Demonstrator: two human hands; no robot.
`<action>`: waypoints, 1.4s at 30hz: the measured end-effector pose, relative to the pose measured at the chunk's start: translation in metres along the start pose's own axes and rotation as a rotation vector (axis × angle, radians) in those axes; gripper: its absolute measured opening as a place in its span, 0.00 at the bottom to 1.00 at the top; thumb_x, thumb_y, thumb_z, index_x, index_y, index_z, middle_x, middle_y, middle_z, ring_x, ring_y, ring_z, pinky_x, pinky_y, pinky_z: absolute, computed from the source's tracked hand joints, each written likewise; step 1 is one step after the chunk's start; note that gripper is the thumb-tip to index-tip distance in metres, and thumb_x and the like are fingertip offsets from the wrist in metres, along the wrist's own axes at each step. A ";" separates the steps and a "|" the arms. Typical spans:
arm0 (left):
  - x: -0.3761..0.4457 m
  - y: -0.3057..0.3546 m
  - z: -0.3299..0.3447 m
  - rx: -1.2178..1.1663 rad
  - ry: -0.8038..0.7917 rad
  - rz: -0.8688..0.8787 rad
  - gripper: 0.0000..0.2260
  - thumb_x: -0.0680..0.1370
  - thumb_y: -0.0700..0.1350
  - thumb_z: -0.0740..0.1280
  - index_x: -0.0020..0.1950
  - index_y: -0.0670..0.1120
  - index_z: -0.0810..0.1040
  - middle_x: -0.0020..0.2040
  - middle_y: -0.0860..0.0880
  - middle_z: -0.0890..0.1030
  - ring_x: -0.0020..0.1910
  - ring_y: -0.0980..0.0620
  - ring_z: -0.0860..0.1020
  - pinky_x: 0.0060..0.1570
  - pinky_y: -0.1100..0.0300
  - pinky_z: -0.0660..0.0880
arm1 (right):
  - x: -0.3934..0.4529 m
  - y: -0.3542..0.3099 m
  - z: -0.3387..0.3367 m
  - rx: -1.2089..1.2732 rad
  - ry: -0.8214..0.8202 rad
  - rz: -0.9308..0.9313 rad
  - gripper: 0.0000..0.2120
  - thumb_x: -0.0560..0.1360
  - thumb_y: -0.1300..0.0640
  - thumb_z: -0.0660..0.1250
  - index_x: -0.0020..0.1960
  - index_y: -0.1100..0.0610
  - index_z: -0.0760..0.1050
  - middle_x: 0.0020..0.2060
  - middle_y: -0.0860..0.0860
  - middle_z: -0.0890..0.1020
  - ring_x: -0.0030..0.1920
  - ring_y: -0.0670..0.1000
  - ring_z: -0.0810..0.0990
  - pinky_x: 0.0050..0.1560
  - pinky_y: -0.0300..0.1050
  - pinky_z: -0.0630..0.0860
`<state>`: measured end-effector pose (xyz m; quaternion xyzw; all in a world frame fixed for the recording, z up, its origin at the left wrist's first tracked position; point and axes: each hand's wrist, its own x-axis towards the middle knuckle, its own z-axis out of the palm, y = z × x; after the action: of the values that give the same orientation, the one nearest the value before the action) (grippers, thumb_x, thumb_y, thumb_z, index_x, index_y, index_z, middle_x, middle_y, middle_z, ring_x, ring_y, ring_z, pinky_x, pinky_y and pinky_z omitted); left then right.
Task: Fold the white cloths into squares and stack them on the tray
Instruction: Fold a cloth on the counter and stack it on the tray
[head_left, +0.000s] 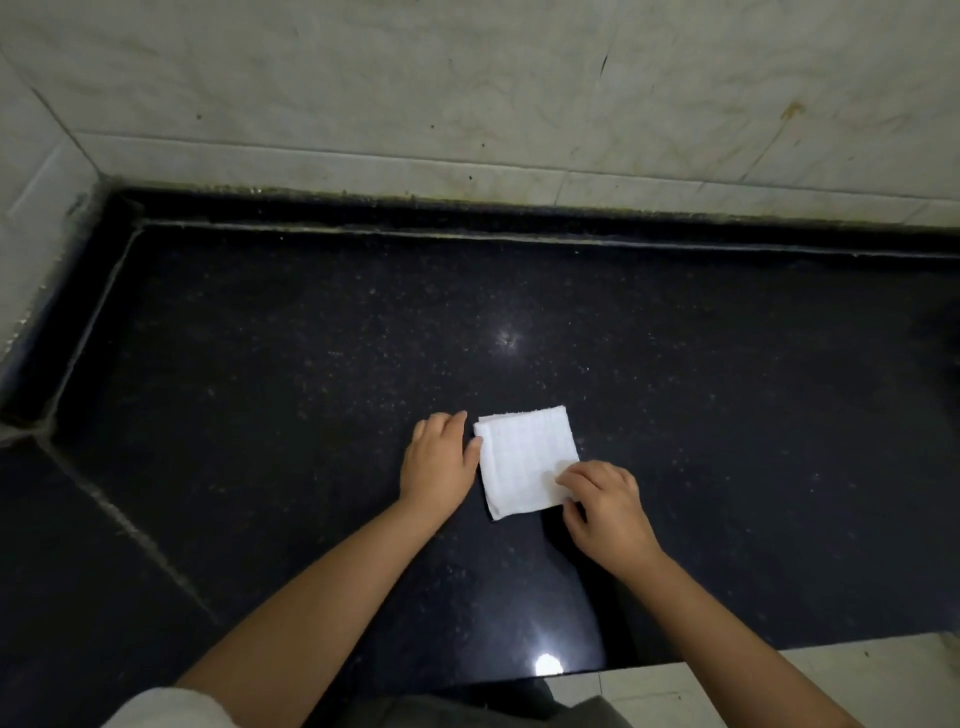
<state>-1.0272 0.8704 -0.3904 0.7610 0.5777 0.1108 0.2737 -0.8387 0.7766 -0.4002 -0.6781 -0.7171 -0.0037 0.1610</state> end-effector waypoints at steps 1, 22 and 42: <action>0.009 0.002 0.000 0.000 -0.010 -0.025 0.19 0.81 0.48 0.58 0.69 0.43 0.68 0.65 0.45 0.71 0.66 0.47 0.67 0.63 0.56 0.67 | 0.004 0.001 -0.001 -0.031 -0.019 0.022 0.09 0.60 0.62 0.68 0.40 0.57 0.81 0.38 0.49 0.82 0.42 0.50 0.81 0.44 0.47 0.75; 0.006 0.012 0.013 0.109 0.169 0.413 0.10 0.66 0.38 0.74 0.45 0.40 0.81 0.42 0.44 0.81 0.40 0.42 0.80 0.37 0.53 0.77 | 0.000 0.016 -0.007 -0.041 -0.267 0.062 0.15 0.51 0.68 0.78 0.35 0.56 0.82 0.32 0.50 0.81 0.30 0.52 0.79 0.29 0.41 0.75; -0.018 0.138 0.024 0.256 0.008 0.762 0.15 0.73 0.49 0.56 0.37 0.45 0.79 0.29 0.51 0.79 0.26 0.51 0.77 0.21 0.63 0.71 | -0.025 0.085 -0.121 0.280 -0.269 0.392 0.08 0.71 0.63 0.64 0.48 0.61 0.78 0.42 0.52 0.74 0.43 0.53 0.76 0.38 0.32 0.68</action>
<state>-0.9081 0.8218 -0.3322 0.9483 0.2643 0.1342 0.1136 -0.7281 0.7318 -0.3100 -0.7694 -0.5808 0.2167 0.1543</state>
